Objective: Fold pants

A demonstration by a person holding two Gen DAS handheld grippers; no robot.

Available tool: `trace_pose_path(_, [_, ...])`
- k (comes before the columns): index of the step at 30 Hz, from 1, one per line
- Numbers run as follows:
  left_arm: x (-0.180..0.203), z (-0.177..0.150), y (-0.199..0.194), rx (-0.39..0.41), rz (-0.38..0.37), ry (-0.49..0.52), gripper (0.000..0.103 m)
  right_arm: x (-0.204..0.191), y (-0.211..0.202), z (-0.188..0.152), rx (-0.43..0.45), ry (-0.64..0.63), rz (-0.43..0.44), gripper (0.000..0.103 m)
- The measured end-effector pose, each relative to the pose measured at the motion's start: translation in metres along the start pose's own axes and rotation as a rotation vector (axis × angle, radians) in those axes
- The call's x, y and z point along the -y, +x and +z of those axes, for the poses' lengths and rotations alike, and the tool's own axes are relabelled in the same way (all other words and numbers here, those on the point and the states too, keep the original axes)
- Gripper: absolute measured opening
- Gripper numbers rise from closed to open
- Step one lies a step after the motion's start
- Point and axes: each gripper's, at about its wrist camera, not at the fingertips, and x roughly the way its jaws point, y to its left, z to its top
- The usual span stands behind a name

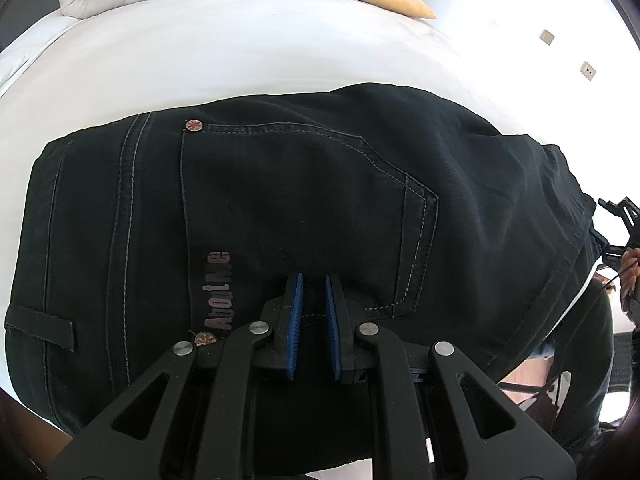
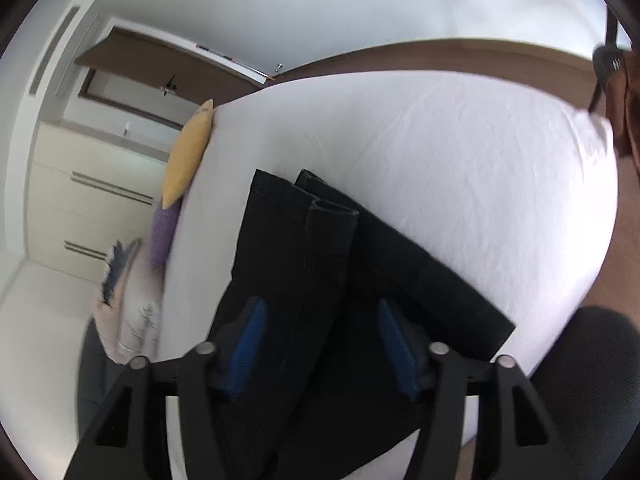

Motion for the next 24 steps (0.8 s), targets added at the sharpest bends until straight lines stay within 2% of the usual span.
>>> trace_pose_path(3, [0.002, 0.000, 0.001, -0.002, 0.002, 0.001, 0.011, -0.004, 0.004, 0.002, -0.012, -0.021, 0.013, 0.062])
trace_pose_path(4, [0.002, 0.000, 0.001, -0.001, 0.002, 0.001, 0.011, -0.004, 0.006, 0.003, -0.023, -0.031, 0.027, 0.055])
trace_pose_path(5, [0.002, 0.000, 0.001, -0.001, 0.001, 0.001, 0.011, -0.008, 0.014, 0.005, -0.041, -0.044, 0.036, 0.041])
trace_pose_path(6, [0.003, 0.000, 0.001, 0.000, -0.001, -0.001, 0.011, -0.008, 0.019, 0.006, -0.051, -0.047, 0.032, 0.035])
trace_pose_path(8, [0.001, -0.001, 0.002, 0.002, -0.004, -0.003, 0.011, -0.005, 0.027, 0.008, -0.057, -0.039, 0.015, 0.009])
trace_pose_path(11, [0.000, -0.001, 0.001, 0.003, -0.006, -0.002, 0.011, 0.000, 0.027, 0.007, -0.042, -0.056, -0.004, 0.004])
trace_pose_path(14, [-0.004, -0.001, 0.001, 0.001, -0.013, 0.003, 0.011, 0.001, 0.011, 0.005, -0.006, -0.103, -0.044, 0.004])
trace_pose_path(19, [-0.007, 0.000, 0.001, -0.003, -0.020, 0.009, 0.011, 0.016, -0.019, 0.004, 0.041, -0.101, -0.093, 0.003])
trace_pose_path(24, [-0.006, 0.002, 0.001, -0.008, -0.011, 0.017, 0.011, 0.034, -0.030, 0.001, 0.047, -0.090, -0.089, 0.002])
